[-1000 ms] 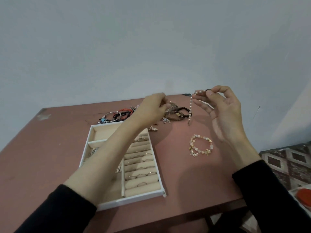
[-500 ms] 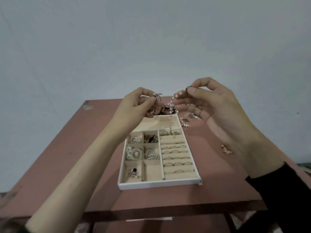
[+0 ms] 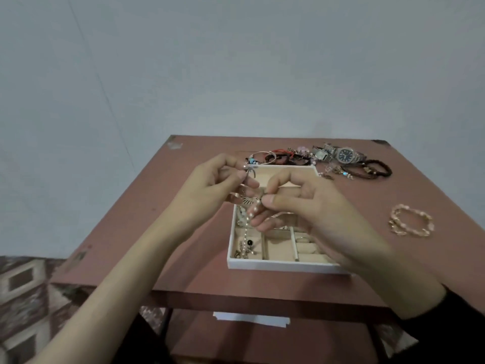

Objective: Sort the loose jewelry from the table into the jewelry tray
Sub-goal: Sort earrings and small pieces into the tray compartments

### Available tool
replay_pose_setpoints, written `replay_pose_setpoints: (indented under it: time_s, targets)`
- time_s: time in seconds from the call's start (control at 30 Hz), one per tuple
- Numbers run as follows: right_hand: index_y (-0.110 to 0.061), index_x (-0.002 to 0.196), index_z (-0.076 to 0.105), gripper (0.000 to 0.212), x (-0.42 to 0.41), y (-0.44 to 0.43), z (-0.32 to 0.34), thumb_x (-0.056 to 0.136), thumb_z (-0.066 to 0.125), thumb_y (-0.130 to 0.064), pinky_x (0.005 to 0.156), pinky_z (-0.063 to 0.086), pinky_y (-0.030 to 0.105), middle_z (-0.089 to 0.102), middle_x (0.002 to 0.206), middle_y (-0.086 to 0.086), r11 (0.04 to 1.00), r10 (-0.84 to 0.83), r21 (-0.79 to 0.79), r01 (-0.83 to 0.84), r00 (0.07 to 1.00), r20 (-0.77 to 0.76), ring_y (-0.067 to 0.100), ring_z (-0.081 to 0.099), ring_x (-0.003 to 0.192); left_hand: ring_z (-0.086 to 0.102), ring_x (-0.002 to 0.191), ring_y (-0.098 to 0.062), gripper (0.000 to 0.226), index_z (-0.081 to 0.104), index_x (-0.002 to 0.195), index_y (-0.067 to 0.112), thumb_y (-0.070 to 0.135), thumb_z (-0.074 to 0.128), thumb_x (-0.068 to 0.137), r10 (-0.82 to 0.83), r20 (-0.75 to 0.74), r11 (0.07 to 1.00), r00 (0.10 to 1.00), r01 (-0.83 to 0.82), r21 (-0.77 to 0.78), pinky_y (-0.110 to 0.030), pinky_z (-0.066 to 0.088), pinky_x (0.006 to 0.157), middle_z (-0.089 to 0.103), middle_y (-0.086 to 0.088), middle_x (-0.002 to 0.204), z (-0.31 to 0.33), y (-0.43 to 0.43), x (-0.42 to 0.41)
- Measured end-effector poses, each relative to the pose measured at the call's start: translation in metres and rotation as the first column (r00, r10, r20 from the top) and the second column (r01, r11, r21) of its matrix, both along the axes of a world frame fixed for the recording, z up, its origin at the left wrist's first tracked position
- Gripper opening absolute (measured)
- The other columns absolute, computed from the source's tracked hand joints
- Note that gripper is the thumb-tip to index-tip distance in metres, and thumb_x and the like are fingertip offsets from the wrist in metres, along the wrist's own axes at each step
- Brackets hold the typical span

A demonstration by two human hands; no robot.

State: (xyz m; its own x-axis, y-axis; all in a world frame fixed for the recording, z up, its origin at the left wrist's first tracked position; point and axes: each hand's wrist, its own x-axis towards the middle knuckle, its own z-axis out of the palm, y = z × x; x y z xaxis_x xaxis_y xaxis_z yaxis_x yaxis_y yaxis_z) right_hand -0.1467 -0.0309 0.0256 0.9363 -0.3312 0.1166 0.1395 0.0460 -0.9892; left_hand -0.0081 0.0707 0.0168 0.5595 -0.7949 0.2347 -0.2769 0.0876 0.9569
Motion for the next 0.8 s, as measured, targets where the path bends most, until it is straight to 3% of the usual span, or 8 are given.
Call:
replay_pose_setpoints:
  time_s: [0.13,0.2,0.33,0.43,0.57,0.63,0.7,0.8]
  targets:
    - [-0.011,0.078,0.057,0.013,0.005,0.001,-0.016,0.083,0.064,-0.001,0.066,0.049,0.023,0.069,0.065,0.004,0.935,-0.077,-0.353,0.028,0.989,-0.125,0.009,0.065,0.07,0.064,0.062,-0.005,0.01,0.053,0.099,0.001,0.004,0.046,0.094,-0.017,-0.023,1.0,1.0,0.018,0.026,-0.02,0.053,0.063,0.069,-0.009,0.083,-0.007,0.001,-0.002]
    - [-0.02,0.073,0.06,0.017,0.008,0.002,-0.022,0.08,0.069,-0.007,0.073,0.05,0.024,0.068,0.063,-0.004,0.849,-0.11,-0.529,0.013,0.982,-0.153,0.007,0.065,0.077,0.064,0.062,-0.004,0.01,0.053,0.1,0.001,0.004,0.046,0.094,-0.026,-0.021,0.999,0.999,0.027,0.033,-0.02,0.053,0.064,0.069,-0.008,0.083,-0.008,0.002,-0.003]
    - [-0.035,0.067,0.06,0.025,0.008,0.005,-0.023,0.077,0.072,-0.017,0.063,0.035,0.012,0.055,0.068,-0.015,0.645,-0.145,-0.764,-0.015,0.979,-0.142,-0.008,0.05,0.067,0.064,0.067,-0.009,0.011,0.053,0.1,0.001,0.005,0.046,0.094,-0.053,0.007,0.997,0.999,0.053,0.063,-0.021,0.053,0.066,0.069,-0.011,0.087,-0.008,0.004,-0.001]
    - [-0.02,0.073,0.066,0.014,0.005,-0.007,-0.017,0.08,0.07,-0.008,0.058,0.038,0.01,0.059,0.067,-0.015,0.717,-0.18,-0.683,0.139,0.984,0.012,-0.007,0.052,0.06,0.065,0.073,-0.014,0.011,0.055,0.098,0.001,0.007,0.047,0.093,-0.09,0.048,0.991,0.995,0.085,0.102,-0.024,0.053,0.07,0.071,-0.01,0.087,-0.006,0.009,0.001]
    - [-0.018,0.083,0.066,0.002,0.005,-0.038,-0.019,0.084,0.066,-0.017,0.073,0.05,0.041,0.067,0.076,0.005,0.772,-0.379,-0.504,0.387,0.917,0.124,0.027,0.06,0.074,0.066,0.076,-0.012,0.012,0.057,0.097,0.0,0.009,0.049,0.092,-0.178,0.064,0.969,0.982,0.164,0.187,-0.021,0.054,0.072,0.073,-0.008,0.085,0.001,0.017,0.003]
    - [-0.012,0.086,0.065,0.004,0.005,-0.05,-0.023,0.086,0.063,-0.015,0.069,0.048,0.039,0.065,0.075,0.011,0.798,-0.441,-0.394,0.456,0.887,0.132,0.017,0.057,0.065,0.068,0.079,-0.013,0.015,0.057,0.099,0.0,0.01,0.05,0.091,-0.219,0.073,0.949,0.973,0.195,0.246,-0.026,0.056,0.077,0.073,-0.01,0.088,0.004,0.02,0.004]
    - [-0.01,0.088,0.065,0.007,0.006,-0.058,-0.029,0.088,0.062,-0.015,0.061,0.045,0.027,0.062,0.072,0.01,0.822,-0.464,-0.308,0.478,0.877,0.122,0.005,0.052,0.06,0.069,0.082,-0.018,0.014,0.057,0.098,0.0,0.01,0.05,0.091,-0.255,0.047,0.93,0.966,0.231,0.286,-0.031,0.056,0.081,0.073,-0.012,0.088,0.006,0.021,0.002]
    - [-0.009,0.086,0.066,0.008,0.008,-0.066,-0.035,0.088,0.062,-0.016,0.063,0.043,0.024,0.061,0.071,0.01,0.839,-0.48,-0.22,0.498,0.867,0.132,0.01,0.051,0.063,0.069,0.083,-0.022,0.009,0.056,0.095,0.002,0.006,0.048,0.092,-0.295,-0.013,0.898,0.956,0.281,0.34,-0.031,0.057,0.079,0.071,-0.018,0.092,0.004,0.02,-0.002]
